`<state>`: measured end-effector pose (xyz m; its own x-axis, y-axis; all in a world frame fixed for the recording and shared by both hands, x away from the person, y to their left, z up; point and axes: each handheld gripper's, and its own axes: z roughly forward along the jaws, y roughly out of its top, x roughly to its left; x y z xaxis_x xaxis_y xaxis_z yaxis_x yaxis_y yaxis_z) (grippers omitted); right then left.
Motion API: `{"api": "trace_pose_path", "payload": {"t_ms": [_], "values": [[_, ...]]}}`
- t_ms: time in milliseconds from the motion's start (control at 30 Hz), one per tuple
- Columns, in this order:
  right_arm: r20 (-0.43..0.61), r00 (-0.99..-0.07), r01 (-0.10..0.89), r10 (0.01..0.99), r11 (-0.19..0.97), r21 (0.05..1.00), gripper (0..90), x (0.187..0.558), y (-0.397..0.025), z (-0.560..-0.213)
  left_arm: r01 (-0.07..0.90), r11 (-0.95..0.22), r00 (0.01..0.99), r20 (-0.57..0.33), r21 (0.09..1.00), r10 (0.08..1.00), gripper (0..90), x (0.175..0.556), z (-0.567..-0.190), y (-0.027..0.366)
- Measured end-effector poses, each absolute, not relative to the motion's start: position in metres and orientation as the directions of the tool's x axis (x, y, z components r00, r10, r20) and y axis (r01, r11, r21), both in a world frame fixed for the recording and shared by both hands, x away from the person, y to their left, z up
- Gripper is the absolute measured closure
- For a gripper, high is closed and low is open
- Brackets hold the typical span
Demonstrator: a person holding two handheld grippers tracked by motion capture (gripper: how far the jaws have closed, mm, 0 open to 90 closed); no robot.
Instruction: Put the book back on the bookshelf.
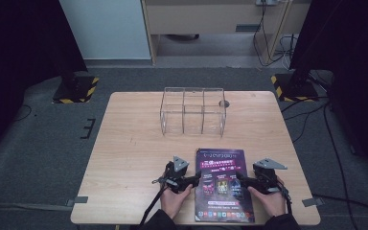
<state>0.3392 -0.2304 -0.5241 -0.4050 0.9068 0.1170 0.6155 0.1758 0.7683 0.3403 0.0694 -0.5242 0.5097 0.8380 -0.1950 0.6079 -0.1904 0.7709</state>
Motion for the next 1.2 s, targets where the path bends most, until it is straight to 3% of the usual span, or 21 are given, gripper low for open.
{"api": "trace_pose_path", "payload": {"t_ms": [567,1200], "values": [[0.153,-0.426,0.647,0.892,0.183,0.74,21.3,0.341,-0.224,-0.533,0.626,-0.195,0.496,-0.192,0.755,0.847,43.6,0.344,-0.534,0.051],[0.137,-0.445,0.627,0.885,0.198,0.754,21.4,0.339,-0.217,-0.536,0.635,-0.15,0.464,-0.219,0.758,0.858,44.3,0.344,-0.535,0.042]]}}
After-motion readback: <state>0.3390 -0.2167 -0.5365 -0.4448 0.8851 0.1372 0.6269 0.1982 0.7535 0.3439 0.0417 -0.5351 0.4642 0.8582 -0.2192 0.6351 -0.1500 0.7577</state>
